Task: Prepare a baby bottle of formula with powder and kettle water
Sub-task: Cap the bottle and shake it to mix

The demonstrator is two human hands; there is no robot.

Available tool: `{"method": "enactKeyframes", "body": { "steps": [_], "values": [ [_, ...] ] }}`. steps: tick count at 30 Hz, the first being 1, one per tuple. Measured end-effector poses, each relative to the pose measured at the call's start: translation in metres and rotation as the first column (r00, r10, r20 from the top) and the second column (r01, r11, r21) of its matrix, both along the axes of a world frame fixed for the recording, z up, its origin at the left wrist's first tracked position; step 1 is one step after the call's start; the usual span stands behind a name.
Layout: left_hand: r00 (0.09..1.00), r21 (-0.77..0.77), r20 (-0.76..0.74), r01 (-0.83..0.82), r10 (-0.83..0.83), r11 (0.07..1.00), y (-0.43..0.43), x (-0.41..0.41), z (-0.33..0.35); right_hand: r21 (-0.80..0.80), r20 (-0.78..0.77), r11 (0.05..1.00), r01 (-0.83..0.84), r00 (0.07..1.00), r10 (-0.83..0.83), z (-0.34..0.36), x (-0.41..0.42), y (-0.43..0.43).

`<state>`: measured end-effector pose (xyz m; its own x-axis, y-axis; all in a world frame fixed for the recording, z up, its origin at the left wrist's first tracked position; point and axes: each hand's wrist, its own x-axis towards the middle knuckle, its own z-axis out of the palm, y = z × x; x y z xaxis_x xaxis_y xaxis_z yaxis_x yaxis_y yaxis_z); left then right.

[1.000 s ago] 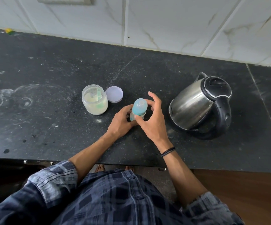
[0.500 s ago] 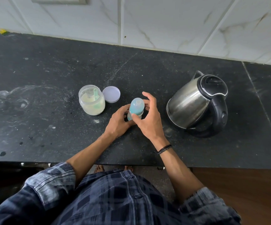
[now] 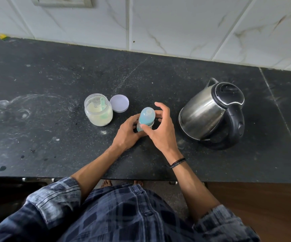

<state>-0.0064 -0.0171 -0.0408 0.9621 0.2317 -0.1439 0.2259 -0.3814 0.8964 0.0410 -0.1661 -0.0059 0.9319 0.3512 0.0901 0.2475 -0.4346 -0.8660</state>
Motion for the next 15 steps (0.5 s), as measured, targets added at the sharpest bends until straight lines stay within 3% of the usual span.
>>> {"method": "enactKeyframes", "body": {
  "steps": [8,15],
  "values": [
    [1.000,0.008,-0.007,-0.001,0.001,1.000,0.0007,-0.0003,-0.0007,0.024,0.039,0.998,-0.063,0.997,0.062,-0.0006,-0.0015,-0.0054],
    [1.000,0.019,-0.012,-0.001,0.001,1.000,0.0012,0.0000,-0.0008,0.045,0.022,0.999,-0.013,1.000,0.012,-0.0021,-0.0013,0.0005]
  ]
}}
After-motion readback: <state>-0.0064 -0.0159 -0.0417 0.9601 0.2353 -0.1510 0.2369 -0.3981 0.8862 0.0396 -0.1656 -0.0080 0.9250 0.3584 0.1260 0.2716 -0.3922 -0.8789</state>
